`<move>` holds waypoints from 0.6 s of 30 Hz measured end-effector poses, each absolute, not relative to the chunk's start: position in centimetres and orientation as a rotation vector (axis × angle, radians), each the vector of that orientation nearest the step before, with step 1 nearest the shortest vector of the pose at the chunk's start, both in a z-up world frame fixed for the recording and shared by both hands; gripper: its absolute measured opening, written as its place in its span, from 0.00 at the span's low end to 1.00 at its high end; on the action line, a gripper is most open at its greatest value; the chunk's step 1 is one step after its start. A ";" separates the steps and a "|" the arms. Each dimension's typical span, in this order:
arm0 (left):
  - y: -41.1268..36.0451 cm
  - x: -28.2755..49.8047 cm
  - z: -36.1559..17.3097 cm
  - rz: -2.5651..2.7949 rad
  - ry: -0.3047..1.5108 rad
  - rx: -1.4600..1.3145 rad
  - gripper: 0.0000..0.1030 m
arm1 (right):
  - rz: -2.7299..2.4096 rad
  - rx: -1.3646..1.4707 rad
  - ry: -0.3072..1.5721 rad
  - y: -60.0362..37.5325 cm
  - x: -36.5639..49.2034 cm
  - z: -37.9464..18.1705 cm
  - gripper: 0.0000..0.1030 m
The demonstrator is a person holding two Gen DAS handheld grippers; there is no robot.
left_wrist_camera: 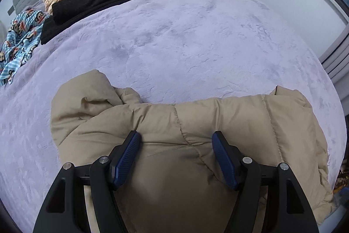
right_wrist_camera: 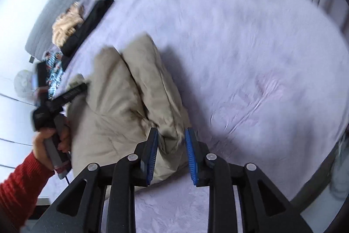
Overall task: Fold large clothes
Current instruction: 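Lower the folded jacket onto the bed and open both tools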
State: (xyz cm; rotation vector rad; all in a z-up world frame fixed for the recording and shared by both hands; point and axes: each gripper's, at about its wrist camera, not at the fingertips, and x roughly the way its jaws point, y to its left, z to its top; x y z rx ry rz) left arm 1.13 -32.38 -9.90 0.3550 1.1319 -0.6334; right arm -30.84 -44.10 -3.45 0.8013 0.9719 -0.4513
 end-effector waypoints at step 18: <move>-20.3 -7.6 -3.5 -0.452 1.287 0.281 0.68 | -0.214 0.627 1.260 -40.4 -24.4 -9.1 0.27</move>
